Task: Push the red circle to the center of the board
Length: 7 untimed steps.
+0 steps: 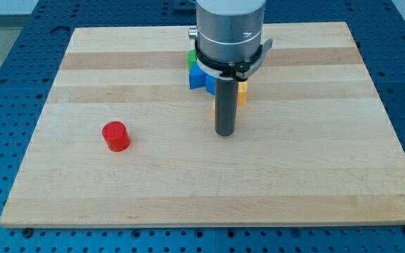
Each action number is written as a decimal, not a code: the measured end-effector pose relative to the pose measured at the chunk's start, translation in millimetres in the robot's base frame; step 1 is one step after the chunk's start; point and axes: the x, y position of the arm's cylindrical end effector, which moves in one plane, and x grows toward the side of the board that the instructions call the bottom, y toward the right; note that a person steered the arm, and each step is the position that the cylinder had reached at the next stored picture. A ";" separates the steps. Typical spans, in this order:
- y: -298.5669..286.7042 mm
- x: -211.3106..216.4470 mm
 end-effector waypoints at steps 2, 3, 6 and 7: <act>0.0 -18.6; -1.9 -2.8; -172.3 71.0; -215.8 55.9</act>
